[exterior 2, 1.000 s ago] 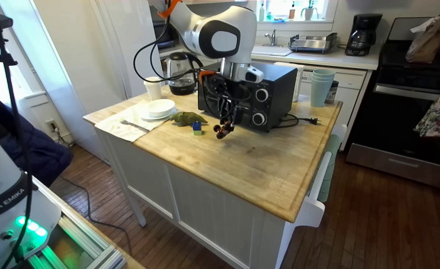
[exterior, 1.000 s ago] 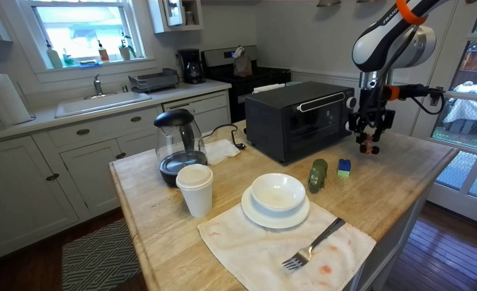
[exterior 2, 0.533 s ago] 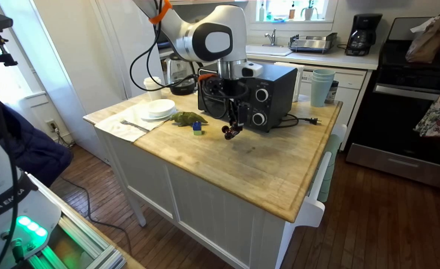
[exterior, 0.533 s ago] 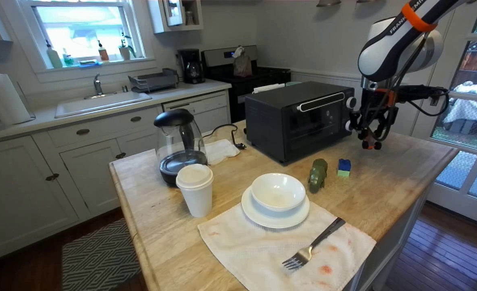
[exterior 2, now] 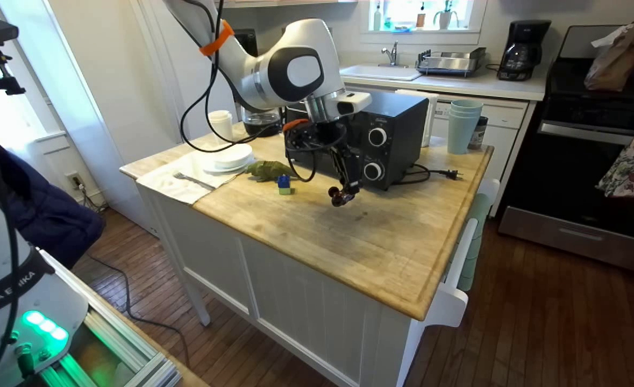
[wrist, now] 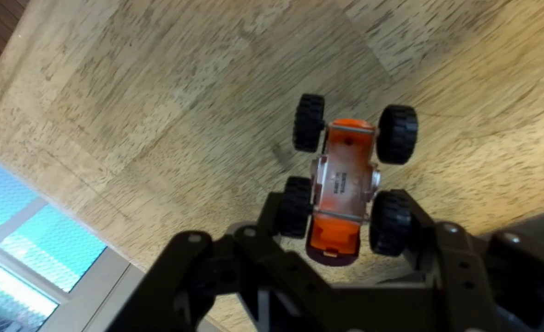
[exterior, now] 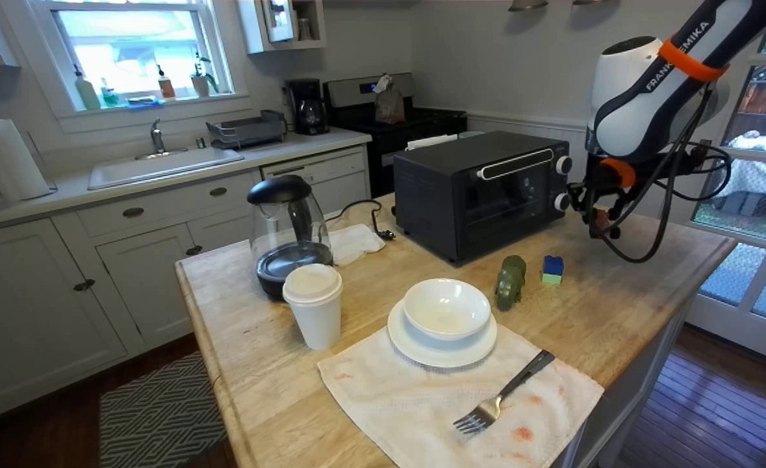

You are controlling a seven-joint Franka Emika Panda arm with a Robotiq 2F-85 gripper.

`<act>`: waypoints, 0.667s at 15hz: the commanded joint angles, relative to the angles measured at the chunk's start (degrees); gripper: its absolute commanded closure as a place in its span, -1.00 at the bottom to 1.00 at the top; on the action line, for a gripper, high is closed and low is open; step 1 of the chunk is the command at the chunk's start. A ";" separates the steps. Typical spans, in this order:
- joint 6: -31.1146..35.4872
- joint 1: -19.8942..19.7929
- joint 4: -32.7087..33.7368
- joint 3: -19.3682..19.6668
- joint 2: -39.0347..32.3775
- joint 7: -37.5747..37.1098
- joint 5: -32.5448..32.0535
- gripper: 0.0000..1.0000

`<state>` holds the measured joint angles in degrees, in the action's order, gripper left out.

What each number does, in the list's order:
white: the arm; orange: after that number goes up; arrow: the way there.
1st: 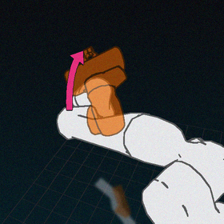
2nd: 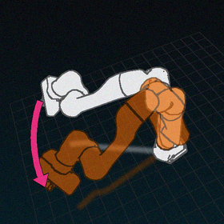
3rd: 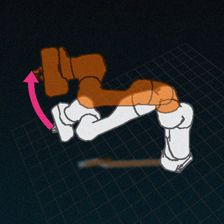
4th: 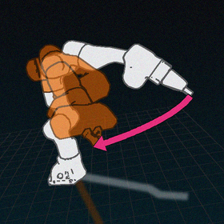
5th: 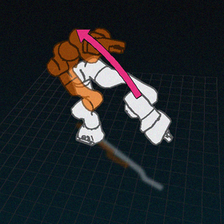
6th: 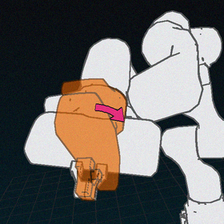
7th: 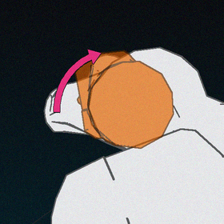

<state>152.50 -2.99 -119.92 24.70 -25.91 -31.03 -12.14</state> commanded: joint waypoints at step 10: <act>11.49 14.70 -4.48 15.04 -3.50 -20.93 -12.72 0.30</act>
<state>160.44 7.34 -123.40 35.21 -27.69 -46.50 -21.36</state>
